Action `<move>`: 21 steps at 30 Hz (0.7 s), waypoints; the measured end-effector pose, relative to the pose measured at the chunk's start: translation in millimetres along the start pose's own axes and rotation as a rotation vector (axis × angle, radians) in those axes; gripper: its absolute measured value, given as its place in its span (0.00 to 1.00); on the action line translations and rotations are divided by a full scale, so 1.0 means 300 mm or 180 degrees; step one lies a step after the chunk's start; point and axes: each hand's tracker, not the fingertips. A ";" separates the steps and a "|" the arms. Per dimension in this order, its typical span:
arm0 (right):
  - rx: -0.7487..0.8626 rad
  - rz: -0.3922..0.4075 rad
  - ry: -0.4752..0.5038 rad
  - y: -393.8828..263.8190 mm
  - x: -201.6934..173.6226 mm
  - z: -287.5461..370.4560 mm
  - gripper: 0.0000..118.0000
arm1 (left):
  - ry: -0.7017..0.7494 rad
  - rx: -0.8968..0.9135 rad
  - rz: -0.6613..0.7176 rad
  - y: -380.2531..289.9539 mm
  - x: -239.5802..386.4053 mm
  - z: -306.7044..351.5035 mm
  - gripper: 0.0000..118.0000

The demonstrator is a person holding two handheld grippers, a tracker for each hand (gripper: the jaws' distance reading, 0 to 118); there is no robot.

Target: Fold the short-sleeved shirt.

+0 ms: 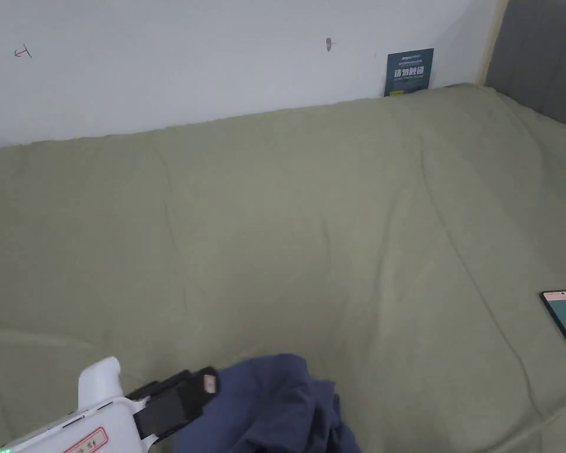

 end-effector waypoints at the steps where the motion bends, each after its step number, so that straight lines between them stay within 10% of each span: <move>1: -0.0008 -0.0005 0.0004 0.003 -0.001 0.000 0.00 | 0.0244 -0.0017 0.0047 -0.025 -0.006 -0.048 0.05; 15: -0.0060 0.0014 -0.0144 0.051 0.010 -0.003 0.00 | -0.0451 -0.0828 0.0369 -0.304 0.116 -0.518 0.05; 21: -0.0612 -0.0662 0.0958 0.111 0.000 -0.268 0.00 | -0.0326 -0.0460 -0.0583 -0.187 0.172 -0.162 0.06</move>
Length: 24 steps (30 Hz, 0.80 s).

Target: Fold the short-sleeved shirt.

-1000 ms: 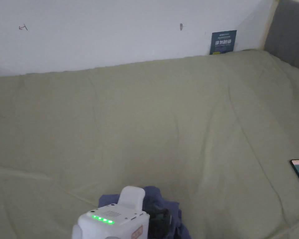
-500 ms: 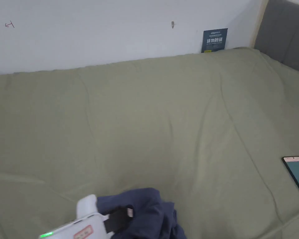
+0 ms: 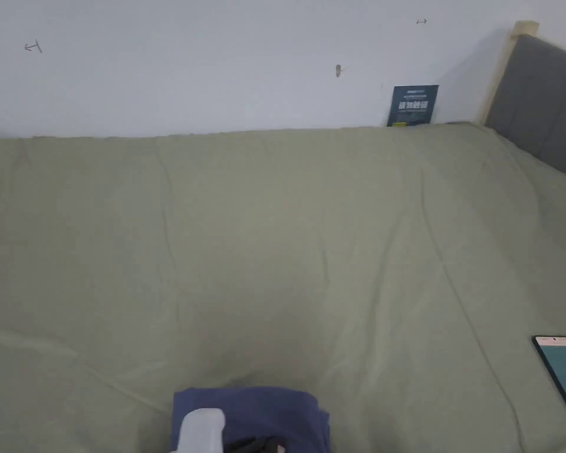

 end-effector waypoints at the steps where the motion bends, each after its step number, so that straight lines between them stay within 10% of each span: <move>1: -0.0050 -0.0124 0.0129 0.019 0.020 -0.076 0.00 | 0.0022 0.0060 0.0033 -0.005 -0.014 0.059 0.09; 3: -0.0178 -0.0241 0.0224 0.046 0.063 -0.218 0.00 | 0.0116 0.0176 0.0222 -0.017 -0.068 0.148 0.20; 5: -0.0415 -0.0403 0.0162 0.067 0.123 -0.355 0.00 | 0.0254 0.0158 0.0504 -0.033 -0.150 0.213 0.78; 7: -0.0539 -0.0303 0.0000 0.073 0.164 -0.440 0.00 | 0.0378 0.0260 0.0602 -0.056 -0.233 0.270 1.00; 9: -0.0686 -0.0135 -0.0505 0.070 0.186 -0.480 0.00 | 0.0339 0.0347 0.0754 -0.056 -0.312 0.290 1.00; 12: -0.0687 -0.0573 -0.0327 0.086 0.213 -0.479 0.01 | 0.0020 0.0160 0.1131 -0.048 -0.430 0.247 1.00; 21: -0.0623 -0.0512 -0.0225 0.065 0.222 -0.458 0.01 | -0.0705 -0.0132 0.1325 -0.023 -0.470 -0.078 0.98; 23: -0.0634 -0.0547 -0.0178 0.068 0.227 -0.452 0.01 | -0.0391 -0.0280 0.1278 0.006 -0.435 -0.109 0.28; 24: -0.0633 -0.0563 -0.0170 0.072 0.226 -0.443 0.01 | 0.0058 -0.0275 0.1160 0.013 -0.407 -0.114 0.19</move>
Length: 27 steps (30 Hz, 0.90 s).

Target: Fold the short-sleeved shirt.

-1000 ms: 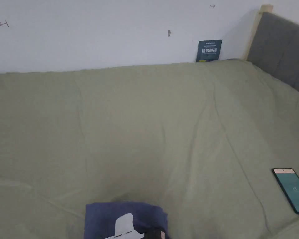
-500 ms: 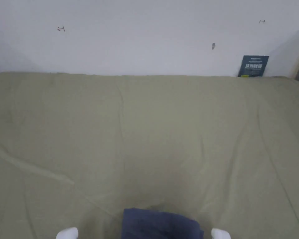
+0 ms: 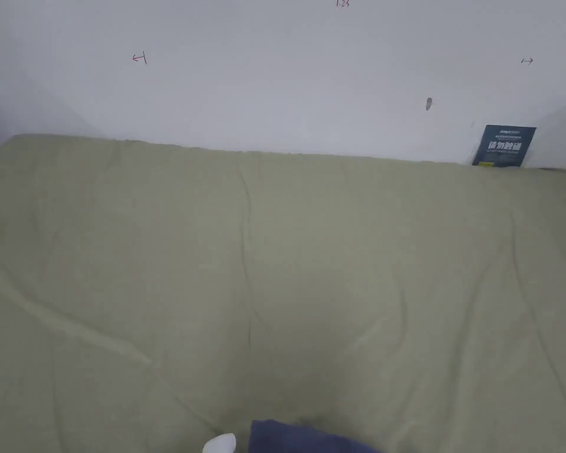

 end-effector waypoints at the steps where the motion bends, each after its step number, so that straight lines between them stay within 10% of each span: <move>1: 0.0010 0.0001 0.0035 -0.001 -0.002 0.013 0.01 | 0.0365 -0.0031 -0.0102 -0.001 0.001 -0.011 0.19; 9: 0.0073 0.0416 -0.0054 -0.074 -0.070 0.180 0.01 | 0.0144 0.0209 -0.0093 0.048 0.001 0.196 0.19; 23: 0.0182 0.0468 -0.0213 -0.182 -0.125 0.259 0.01 | 0.2200 0.0371 -0.0350 0.430 -0.624 1.021 0.19; 27: 0.0205 0.0565 -0.0235 -0.199 -0.151 0.277 0.01 | 0.1825 0.0470 0.0047 0.400 -0.715 1.057 0.26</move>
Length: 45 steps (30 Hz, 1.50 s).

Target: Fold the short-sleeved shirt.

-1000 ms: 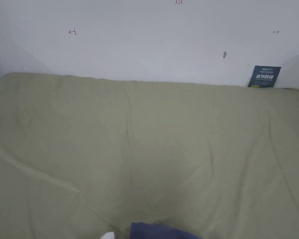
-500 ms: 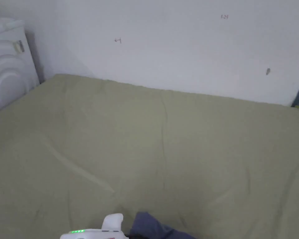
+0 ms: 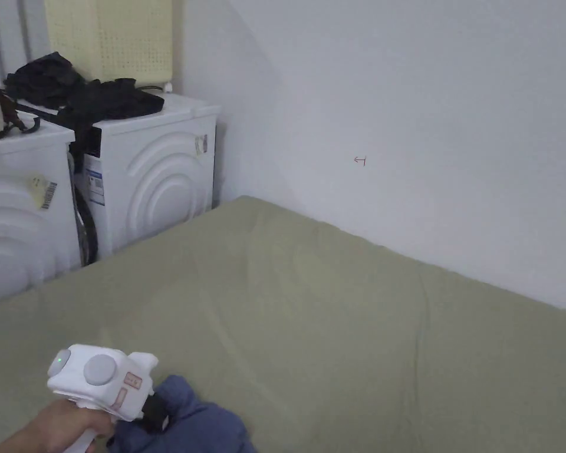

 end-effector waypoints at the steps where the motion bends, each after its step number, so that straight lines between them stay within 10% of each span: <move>1: 0.0025 0.0048 -0.0044 -0.001 -0.007 0.003 0.01 | 0.0047 0.0061 -0.0035 -0.012 0.004 -0.006 0.54; 3: 0.0016 0.0080 -0.0025 0.008 -0.011 0.006 0.01 | 0.0159 0.0172 -0.0086 -0.022 0.008 0.006 0.93; 6: 0.0009 0.0126 -0.0028 0.022 -0.022 0.009 0.01 | -0.0111 0.0457 -0.0031 -0.024 -0.024 0.119 0.97; 10: 0.0039 0.0242 0.0002 0.038 -0.054 0.017 0.01 | 0.0647 0.0838 0.0112 -0.029 -0.121 0.269 0.96; 12: 0.0053 0.0274 0.0029 0.039 -0.065 0.013 0.01 | 0.0841 0.0753 0.0314 -0.034 -0.165 0.295 0.82; 13: 0.0056 0.0296 0.0042 0.039 -0.069 0.009 0.01 | 0.0830 0.0736 0.0455 -0.037 -0.184 0.290 0.29; 14: 0.0054 0.0320 0.0043 0.038 -0.073 0.004 0.01 | 0.1091 0.0637 0.0455 -0.042 -0.182 0.283 0.04; 21: 0.0285 0.0803 -0.0199 0.101 -0.120 0.052 0.01 | 0.1213 0.1234 -0.0221 -0.077 0.078 0.382 0.04; 31: 0.2299 0.1963 -0.1228 0.548 -0.425 0.488 0.01 | 0.0704 0.3542 -0.1593 -0.334 1.114 0.791 0.04; 45: 0.2920 0.2070 -0.1299 0.602 -0.488 0.584 0.01 | 0.0201 0.3647 -0.1680 -0.355 1.536 0.715 0.04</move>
